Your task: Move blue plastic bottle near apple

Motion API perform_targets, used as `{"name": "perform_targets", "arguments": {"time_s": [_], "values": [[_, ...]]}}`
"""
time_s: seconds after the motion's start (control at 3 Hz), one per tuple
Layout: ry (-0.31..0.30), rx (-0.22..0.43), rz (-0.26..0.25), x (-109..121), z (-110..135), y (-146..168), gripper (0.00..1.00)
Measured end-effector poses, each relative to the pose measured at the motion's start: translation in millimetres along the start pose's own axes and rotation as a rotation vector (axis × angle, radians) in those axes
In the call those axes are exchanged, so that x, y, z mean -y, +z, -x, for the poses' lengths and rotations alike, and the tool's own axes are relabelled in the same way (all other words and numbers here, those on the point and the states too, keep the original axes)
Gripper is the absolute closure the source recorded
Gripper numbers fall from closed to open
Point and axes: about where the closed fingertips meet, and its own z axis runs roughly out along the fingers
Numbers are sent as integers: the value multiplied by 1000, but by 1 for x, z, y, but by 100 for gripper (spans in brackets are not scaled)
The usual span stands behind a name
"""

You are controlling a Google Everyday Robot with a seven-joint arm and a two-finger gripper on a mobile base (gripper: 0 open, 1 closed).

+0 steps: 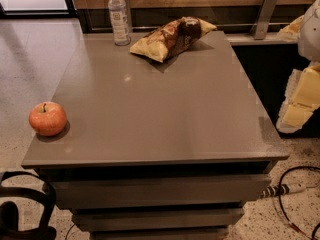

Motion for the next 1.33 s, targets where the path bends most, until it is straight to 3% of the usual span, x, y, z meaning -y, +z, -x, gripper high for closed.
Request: {"name": "perform_targets", "arguments": {"time_s": [0.67, 1.0, 1.33], "values": [[9, 21, -23, 7, -1, -2, 0], [69, 74, -88, 18, -9, -4, 0], [141, 147, -194, 26, -7, -12, 0]]}}
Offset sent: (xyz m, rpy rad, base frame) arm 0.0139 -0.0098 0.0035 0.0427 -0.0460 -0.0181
